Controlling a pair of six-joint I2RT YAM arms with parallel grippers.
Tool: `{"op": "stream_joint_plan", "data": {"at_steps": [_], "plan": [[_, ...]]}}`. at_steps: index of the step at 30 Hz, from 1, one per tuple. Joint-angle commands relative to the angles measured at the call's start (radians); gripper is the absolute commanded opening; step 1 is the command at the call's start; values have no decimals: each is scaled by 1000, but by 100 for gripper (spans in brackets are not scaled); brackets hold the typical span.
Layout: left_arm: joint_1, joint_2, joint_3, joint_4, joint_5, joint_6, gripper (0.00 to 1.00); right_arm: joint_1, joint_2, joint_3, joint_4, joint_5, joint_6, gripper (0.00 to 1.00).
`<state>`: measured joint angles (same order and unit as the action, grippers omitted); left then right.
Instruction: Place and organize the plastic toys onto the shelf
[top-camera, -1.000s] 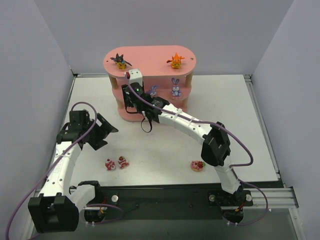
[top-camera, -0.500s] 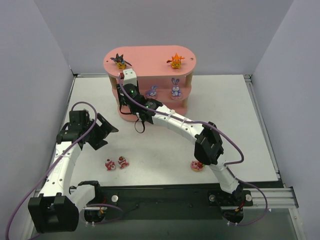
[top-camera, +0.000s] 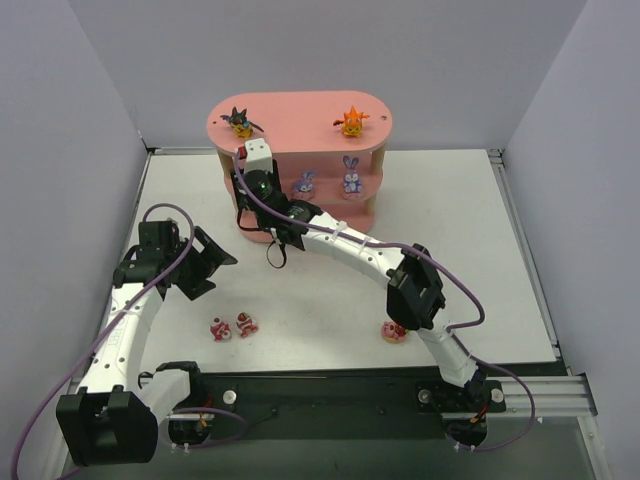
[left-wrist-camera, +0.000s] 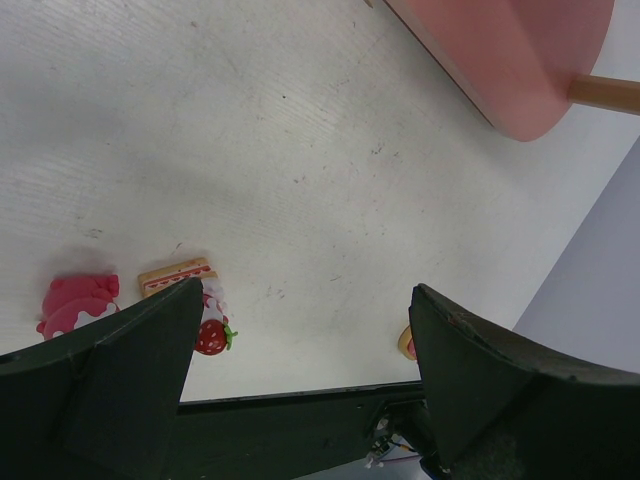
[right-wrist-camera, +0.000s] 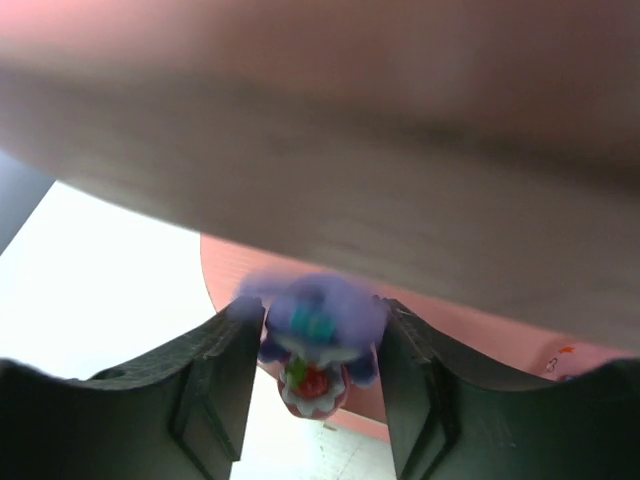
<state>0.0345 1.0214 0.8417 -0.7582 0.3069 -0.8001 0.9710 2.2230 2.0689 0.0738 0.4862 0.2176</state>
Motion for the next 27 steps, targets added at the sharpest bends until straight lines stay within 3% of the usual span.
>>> {"op": "stream_joint_plan", "data": {"at_steps": [1, 17, 27], "plan": [[7, -9, -1, 30, 14, 16, 94, 5, 12, -33, 83, 49, -27, 50], [10, -9, 5, 26, 15, 19, 94, 0, 4, -32, 110, 57, -30, 64], [15, -18, 0, 23, 9, 21, 94, 32, -75, -142, 241, 63, -112, 70]]}}
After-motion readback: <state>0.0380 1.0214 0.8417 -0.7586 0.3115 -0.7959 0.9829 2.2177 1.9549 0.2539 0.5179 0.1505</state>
